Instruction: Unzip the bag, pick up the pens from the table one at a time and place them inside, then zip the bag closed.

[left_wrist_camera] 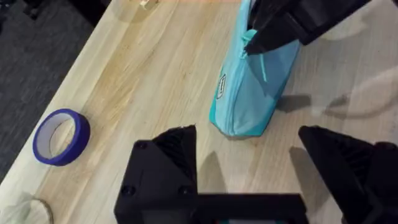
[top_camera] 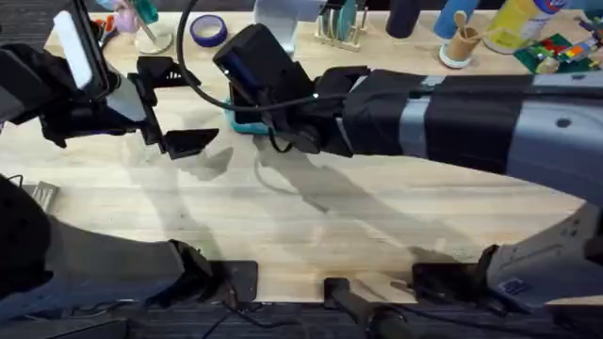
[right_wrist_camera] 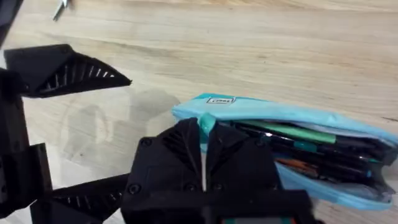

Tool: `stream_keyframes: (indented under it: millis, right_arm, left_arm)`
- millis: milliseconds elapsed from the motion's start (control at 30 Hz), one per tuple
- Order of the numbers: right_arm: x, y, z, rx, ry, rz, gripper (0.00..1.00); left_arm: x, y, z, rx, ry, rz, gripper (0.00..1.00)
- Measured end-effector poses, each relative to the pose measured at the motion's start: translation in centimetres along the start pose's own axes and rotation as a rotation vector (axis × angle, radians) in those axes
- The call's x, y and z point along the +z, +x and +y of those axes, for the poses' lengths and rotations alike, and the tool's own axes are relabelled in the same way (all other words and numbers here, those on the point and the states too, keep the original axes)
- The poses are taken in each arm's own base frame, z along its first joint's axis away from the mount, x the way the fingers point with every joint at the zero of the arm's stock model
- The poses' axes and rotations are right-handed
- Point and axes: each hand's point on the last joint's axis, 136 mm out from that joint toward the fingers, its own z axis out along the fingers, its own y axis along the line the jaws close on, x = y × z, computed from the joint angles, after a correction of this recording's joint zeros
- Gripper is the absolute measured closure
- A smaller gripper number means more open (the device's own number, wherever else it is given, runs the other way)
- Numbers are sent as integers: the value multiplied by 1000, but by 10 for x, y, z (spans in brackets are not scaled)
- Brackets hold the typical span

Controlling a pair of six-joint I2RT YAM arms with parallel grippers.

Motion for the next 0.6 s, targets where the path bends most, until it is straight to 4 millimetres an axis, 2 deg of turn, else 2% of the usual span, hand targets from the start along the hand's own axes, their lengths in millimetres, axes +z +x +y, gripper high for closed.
stream_keyframes:
  millis: [300,600]
  right_arm:
    - [1,-2,-2,4,2,0,970]
    - [1,-2,-3,5,3,0,970]
  left_arm:
    - [3,-6,-1,-2,6,-27,8]
    - [33,1,-10,-68,90,-99,8]
